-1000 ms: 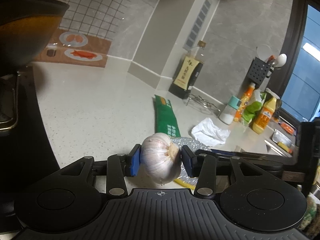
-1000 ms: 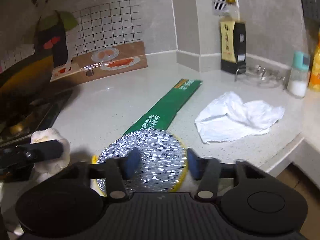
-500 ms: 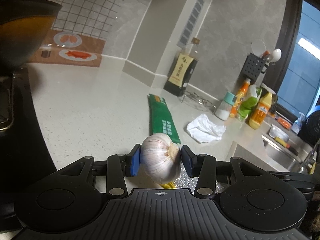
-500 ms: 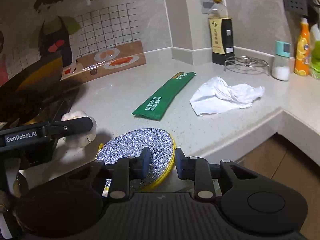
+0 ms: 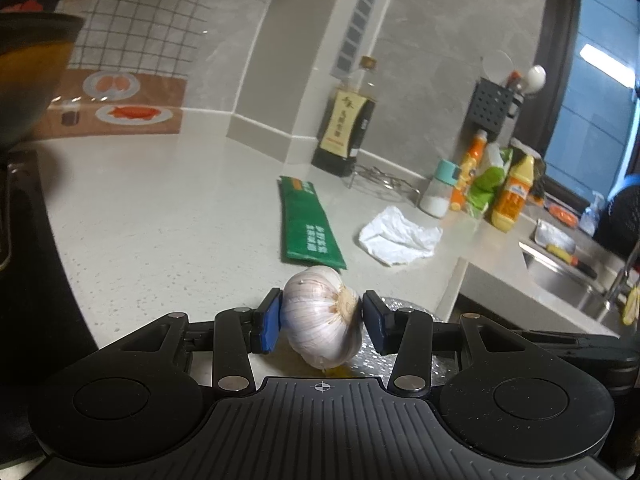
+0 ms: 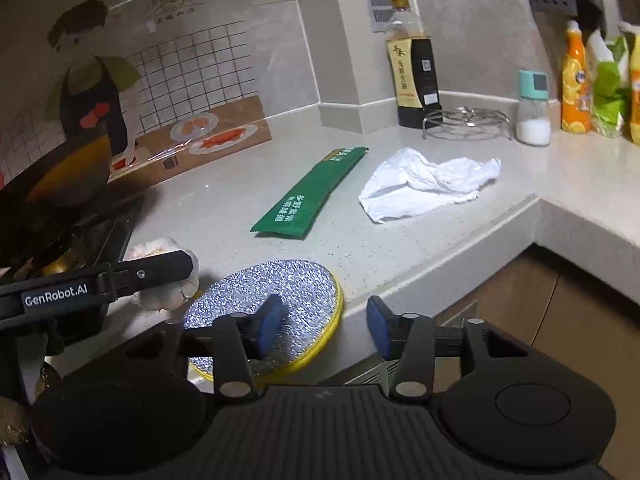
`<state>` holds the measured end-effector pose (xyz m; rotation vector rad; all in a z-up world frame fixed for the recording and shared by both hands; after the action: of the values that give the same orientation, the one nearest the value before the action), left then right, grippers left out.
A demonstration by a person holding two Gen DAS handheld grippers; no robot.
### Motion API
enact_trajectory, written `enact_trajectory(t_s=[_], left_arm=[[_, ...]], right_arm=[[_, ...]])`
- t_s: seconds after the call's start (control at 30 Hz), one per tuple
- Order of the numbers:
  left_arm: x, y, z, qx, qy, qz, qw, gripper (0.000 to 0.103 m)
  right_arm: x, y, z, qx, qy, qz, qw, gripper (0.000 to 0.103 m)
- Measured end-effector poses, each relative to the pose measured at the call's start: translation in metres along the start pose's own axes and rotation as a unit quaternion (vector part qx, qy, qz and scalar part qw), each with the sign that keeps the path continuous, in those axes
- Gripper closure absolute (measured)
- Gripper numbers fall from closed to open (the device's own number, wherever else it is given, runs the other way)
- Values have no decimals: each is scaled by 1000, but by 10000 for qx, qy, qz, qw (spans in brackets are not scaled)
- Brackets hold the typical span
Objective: Collect trash
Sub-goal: 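Lift the garlic and glitter sponge off the counter toward the bin with both grippers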
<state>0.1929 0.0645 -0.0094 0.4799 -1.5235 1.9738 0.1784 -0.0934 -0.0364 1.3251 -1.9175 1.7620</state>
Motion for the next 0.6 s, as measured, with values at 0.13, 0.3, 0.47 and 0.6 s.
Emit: enact_trajectory(t_s=[0.13, 0.3, 0.47, 0.6], left_arm=[[-4, 2, 6, -108, -35, -53, 9999, 55], [-2, 2, 4, -26, -3, -8, 10000, 55], [0, 1, 0, 124, 34, 30, 9999, 55], [0, 1, -2, 181, 2, 20, 9998, 55]], right_arm=[[-5, 2, 2, -323, -441, -218, 9983, 47], [-11, 7, -5, -360, -771, -317, 9959, 49], [9, 9, -16, 104, -653, -83, 9978, 75], [20, 9, -3, -62, -594, 10, 9982, 75]])
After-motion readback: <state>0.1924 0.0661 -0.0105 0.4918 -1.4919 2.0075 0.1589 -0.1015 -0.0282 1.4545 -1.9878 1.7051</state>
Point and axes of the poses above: each gripper's, at about its wrist camera, not at the fingertips, and x roughly against the way its jaws point, z to its right, y to its underside, the point moved 3 cm from there along -x, roughly the way its jaws point, and after that the axes turned 14 degrees about -z, right-handed, at the moved point
